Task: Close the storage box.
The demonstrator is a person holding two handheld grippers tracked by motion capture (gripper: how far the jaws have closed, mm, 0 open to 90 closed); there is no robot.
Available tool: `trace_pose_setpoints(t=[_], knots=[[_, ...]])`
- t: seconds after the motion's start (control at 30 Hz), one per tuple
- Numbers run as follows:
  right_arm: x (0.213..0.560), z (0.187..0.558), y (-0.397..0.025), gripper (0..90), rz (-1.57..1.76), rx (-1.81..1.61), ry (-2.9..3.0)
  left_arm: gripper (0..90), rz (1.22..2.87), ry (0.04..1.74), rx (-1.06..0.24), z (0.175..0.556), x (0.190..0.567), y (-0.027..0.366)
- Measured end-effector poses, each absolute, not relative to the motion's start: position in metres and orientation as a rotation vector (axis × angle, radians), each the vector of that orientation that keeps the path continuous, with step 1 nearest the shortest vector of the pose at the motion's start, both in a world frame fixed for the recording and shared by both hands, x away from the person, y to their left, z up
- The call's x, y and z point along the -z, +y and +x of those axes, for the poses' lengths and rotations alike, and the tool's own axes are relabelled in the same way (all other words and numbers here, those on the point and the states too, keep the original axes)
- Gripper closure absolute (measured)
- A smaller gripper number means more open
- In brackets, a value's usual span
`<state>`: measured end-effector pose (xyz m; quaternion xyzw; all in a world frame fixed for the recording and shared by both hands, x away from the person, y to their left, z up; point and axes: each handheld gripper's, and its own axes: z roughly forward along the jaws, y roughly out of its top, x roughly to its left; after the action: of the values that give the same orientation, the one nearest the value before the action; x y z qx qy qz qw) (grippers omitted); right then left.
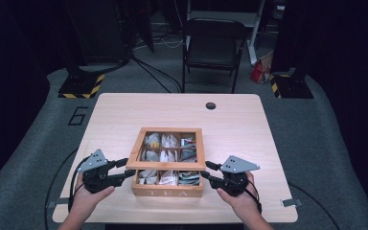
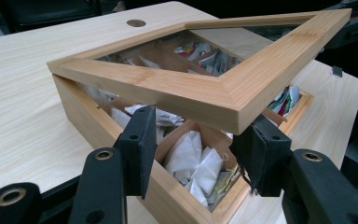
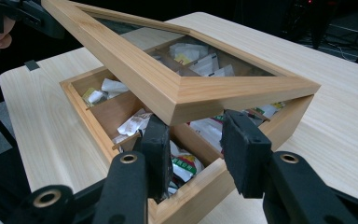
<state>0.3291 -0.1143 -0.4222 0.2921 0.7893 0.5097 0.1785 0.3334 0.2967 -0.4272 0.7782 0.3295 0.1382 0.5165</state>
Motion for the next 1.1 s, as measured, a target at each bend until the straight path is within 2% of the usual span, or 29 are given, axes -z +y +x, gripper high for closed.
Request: trace_pose_setpoints(t=[0.5,1.1], knots=[[0.444,0.319,-0.112,61.2,0.855,-1.416,2.262,50.4,1.886,0.785,-0.292,0.326,0.449,0.292],[0.449,0.314,-0.112,60.0,0.855,-1.384,2.302,50.4,1.897,0.794,-0.282,0.316,0.455,0.296]])
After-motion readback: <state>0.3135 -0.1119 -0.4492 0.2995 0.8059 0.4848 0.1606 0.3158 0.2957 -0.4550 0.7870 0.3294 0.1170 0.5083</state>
